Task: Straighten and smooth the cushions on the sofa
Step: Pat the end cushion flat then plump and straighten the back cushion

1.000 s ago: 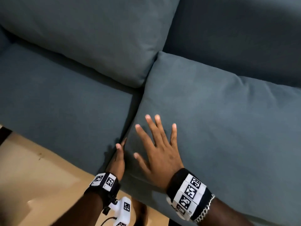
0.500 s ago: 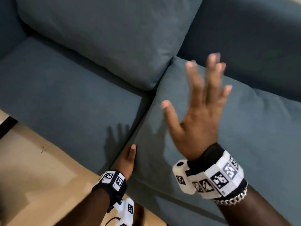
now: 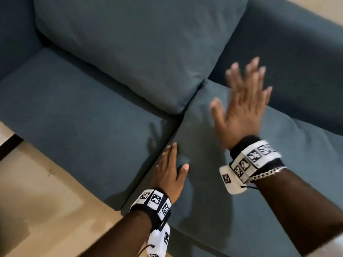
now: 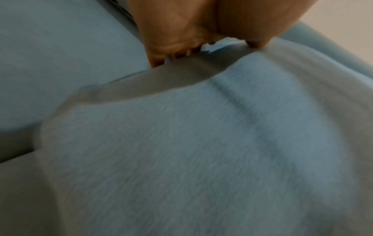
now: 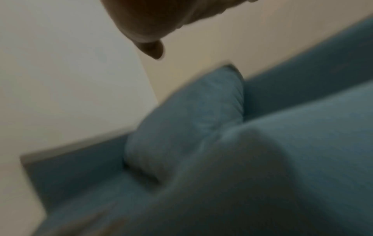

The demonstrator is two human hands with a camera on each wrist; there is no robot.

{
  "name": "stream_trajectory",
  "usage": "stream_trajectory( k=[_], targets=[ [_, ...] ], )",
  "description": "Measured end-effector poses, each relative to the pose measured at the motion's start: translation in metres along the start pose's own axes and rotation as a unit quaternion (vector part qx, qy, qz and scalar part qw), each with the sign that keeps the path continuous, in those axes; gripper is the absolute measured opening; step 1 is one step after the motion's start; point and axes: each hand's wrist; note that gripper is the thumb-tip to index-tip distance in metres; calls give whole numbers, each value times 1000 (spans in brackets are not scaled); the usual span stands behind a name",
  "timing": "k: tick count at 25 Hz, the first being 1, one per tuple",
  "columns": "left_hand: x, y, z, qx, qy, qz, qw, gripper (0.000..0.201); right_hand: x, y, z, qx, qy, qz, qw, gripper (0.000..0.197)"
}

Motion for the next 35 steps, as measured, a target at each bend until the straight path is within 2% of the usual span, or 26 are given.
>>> stream_trajectory(
  k=[2,3,5,7,9,10,11,12,13,14,15,16,18,20,21,22,23,25,26,27,28,30,31,32,33,35],
  targets=[
    [14,-3,-12,-9,-23,-9,1000,88,8,-51,16,-281,93,128,947,97],
    [20,-4,-21,-21,-30,-16,999,89,14,-57,13,-338,87,141,926,95],
    [21,-3,-31,-30,-17,-28,999,91,10,-35,-11,-270,51,53,960,86],
    [19,-6,-34,-28,-17,-47,998,92,2,16,-46,-77,-13,-62,995,82],
    [13,-12,-32,-22,-16,-62,998,91,17,39,-73,142,-107,-117,977,80],
    [11,-14,-29,-14,-15,-58,998,89,26,31,-79,180,-136,-97,969,80],
    [10,-16,-28,-7,-13,-52,999,88,33,11,-80,129,-118,-42,984,83],
    [8,-17,-26,-2,-10,-54,999,87,35,-18,-74,-34,-75,18,996,92],
    [9,-18,-23,-4,-6,-62,998,86,38,-50,-63,-204,-31,77,976,101],
    [9,-19,-24,-8,-6,-73,997,84,43,-67,-62,-303,-8,113,946,104],
    [8,-20,-23,-11,-3,-81,997,83,45,-63,-61,-338,-15,97,936,98],
    [7,-20,-22,-4,-2,-84,996,82,42,-49,-66,-292,-40,30,955,86],
    [8,-21,-22,12,-3,-81,997,81,43,-1,-65,-72,-81,-112,988,65],
    [8,-25,-22,23,7,-82,996,80,57,25,-28,158,-148,-173,961,64],
    [8,-26,-21,28,12,-85,996,80,63,19,-3,182,-171,-121,961,69],
    [8,-27,-20,30,18,-90,995,80,63,3,23,114,-173,-52,977,77],
    [8,-28,-19,28,24,-94,995,80,63,-25,46,-50,-149,8,988,86],
    [8,-27,-19,22,29,-88,995,81,72,-60,53,-265,-120,62,955,92],
    [10,-25,-22,21,31,-81,996,82,71,-52,42,-268,-124,31,955,87],
    [9,-24,-24,18,35,-77,996,83,69,-37,31,-203,-132,-56,969,79],
    [8,-21,-27,22,32,-71,997,83,62,-13,20,-84,-123,-139,979,69],
    [7,-20,-26,18,40,-73,996,81,40,24,32,152,-122,-233,953,63],
    [6,-22,-25,17,36,-67,997,81,31,21,47,183,-121,-190,957,66],
    [3,-23,-25,14,30,-60,998,81,18,2,67,148,-114,-112,976,70],
    [3,-23,-25,14,21,-50,998,80,1,-25,88,48,-85,-36,995,73],
    [-4,-17,-23,15,11,-33,999,78,-8,-65,116,-145,-33,47,988,75]
  ],
)
Point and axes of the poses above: each hand's wrist, its own z-axis away from the middle knuckle, its own y-axis out of the back of the hand, x = y × z, and after that the axes turned 12 degrees about z, right-handed
